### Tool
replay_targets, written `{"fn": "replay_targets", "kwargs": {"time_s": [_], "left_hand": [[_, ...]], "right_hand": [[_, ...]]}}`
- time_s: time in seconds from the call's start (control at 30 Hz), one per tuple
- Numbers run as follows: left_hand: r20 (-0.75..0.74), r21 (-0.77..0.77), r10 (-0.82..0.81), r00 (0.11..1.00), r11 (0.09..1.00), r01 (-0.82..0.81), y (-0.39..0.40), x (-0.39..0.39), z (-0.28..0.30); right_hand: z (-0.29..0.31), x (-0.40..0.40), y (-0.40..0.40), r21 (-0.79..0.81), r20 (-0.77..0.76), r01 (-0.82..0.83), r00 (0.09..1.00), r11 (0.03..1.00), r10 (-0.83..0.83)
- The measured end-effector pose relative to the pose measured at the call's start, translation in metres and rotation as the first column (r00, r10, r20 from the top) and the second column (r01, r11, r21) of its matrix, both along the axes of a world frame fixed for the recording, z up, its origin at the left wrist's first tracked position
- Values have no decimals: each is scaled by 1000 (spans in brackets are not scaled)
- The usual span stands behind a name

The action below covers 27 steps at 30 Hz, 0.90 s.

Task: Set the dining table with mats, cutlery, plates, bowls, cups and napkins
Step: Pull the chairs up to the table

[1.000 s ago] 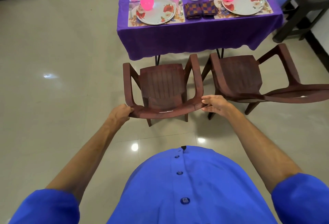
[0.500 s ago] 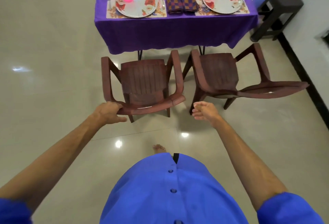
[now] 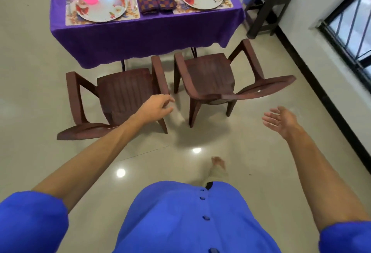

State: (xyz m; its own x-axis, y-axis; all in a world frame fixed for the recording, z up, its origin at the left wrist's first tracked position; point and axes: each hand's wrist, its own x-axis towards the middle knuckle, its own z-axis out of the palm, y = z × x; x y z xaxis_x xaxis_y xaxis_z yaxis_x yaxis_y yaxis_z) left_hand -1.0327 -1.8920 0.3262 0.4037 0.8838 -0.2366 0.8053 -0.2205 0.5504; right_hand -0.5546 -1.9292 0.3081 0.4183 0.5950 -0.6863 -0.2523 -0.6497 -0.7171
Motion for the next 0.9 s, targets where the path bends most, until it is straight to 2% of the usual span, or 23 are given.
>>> {"fn": "replay_targets", "kwargs": {"time_s": [0.07, 0.17, 0.23, 0.33, 0.4, 0.43, 0.53, 0.63, 0.67, 0.8, 0.9], "left_hand": [[72, -88, 142, 987, 987, -135, 18, 37, -6], [84, -233, 294, 952, 935, -268, 38, 86, -21], [117, -356, 460, 880, 847, -395, 65, 167, -42], [146, -587, 571, 808, 707, -393, 64, 179, -46], [149, -692, 701, 698, 578, -432, 66, 229, -49], [166, -719, 772, 614, 521, -460, 63, 251, -47], [229, -743, 904, 360, 401, -535, 56, 288, -48], [270, -725, 943, 196, 333, -602, 52, 303, -51], [274, -712, 946, 171, 320, -625, 52, 306, -53], [251, -673, 951, 181, 306, -673, 50, 324, -51], [262, -674, 954, 147, 290, -679, 49, 331, -50]], "right_hand": [[1, 44, 33, 22, -10, 20, 1000, 1000, -20], [-18, 100, 84, 39, -79, 60, 995, 997, -57], [-14, 163, 148, 39, -157, -62, 985, 997, 68], [-22, 159, 169, 15, -142, -189, 972, 982, 189], [-20, 191, 187, -50, -88, -263, 962, 964, 258], [-20, 203, 195, -79, -59, -271, 962, 959, 267], [-24, 227, 212, -76, -51, -332, 943, 940, 329], [-24, 237, 219, -43, -80, -406, 912, 913, 401], [-28, 239, 221, -29, -78, -408, 911, 912, 405], [-34, 249, 225, 5, -44, -409, 912, 913, 409], [-39, 255, 225, 32, -28, -431, 902, 902, 432]]}}
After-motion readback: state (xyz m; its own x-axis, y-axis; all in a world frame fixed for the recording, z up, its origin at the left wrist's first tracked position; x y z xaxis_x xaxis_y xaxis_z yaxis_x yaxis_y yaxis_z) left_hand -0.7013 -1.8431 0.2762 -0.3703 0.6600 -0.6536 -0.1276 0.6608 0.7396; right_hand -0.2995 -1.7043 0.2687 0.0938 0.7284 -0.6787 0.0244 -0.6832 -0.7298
